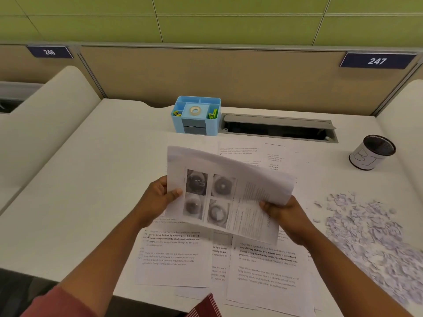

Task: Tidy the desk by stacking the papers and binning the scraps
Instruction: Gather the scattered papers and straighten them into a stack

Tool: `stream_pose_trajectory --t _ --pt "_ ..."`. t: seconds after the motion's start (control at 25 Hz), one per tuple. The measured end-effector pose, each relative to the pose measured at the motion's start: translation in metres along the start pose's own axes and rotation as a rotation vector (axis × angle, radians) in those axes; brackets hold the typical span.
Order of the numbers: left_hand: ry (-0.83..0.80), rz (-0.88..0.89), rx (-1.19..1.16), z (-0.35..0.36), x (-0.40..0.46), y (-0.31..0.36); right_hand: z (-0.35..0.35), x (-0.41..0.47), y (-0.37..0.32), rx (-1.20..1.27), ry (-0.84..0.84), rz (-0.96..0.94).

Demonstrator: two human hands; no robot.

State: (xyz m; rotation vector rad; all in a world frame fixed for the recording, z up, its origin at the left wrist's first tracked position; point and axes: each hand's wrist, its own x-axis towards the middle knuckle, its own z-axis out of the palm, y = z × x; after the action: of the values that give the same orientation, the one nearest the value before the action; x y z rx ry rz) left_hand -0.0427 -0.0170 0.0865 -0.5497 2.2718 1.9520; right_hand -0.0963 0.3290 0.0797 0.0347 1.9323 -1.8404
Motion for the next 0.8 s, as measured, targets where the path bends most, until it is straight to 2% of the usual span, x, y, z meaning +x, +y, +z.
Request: stream_pose_trajectory --t 0.16,0.28,0.44,0.6,0.72,0.8 --pt "-0.093 -0.197 0.012 -0.011 0.001 -0.001 -0.007 -0.002 -0.01 0.031 0.014 0.01" --pt "-0.056 -0.278 -0.039 -0.008 0.0 -0.004 -0.006 -0.002 -0.005 0.141 0.089 0.046" --pt "0.154 -0.384 -0.411 0.01 0.0 -0.007 0.001 0.0 0.007 0.294 0.185 0.091" --pt "0.31 -0.382 -0.751 0.051 0.001 -0.003 0.019 -0.002 0.013 0.389 0.198 0.105" --pt "0.311 -0.358 -0.913 0.08 -0.002 0.005 0.032 -0.003 0.019 0.475 0.228 0.112" --pt "0.26 -0.353 -0.923 0.099 -0.008 0.006 0.041 -0.005 0.021 0.519 0.247 0.108"
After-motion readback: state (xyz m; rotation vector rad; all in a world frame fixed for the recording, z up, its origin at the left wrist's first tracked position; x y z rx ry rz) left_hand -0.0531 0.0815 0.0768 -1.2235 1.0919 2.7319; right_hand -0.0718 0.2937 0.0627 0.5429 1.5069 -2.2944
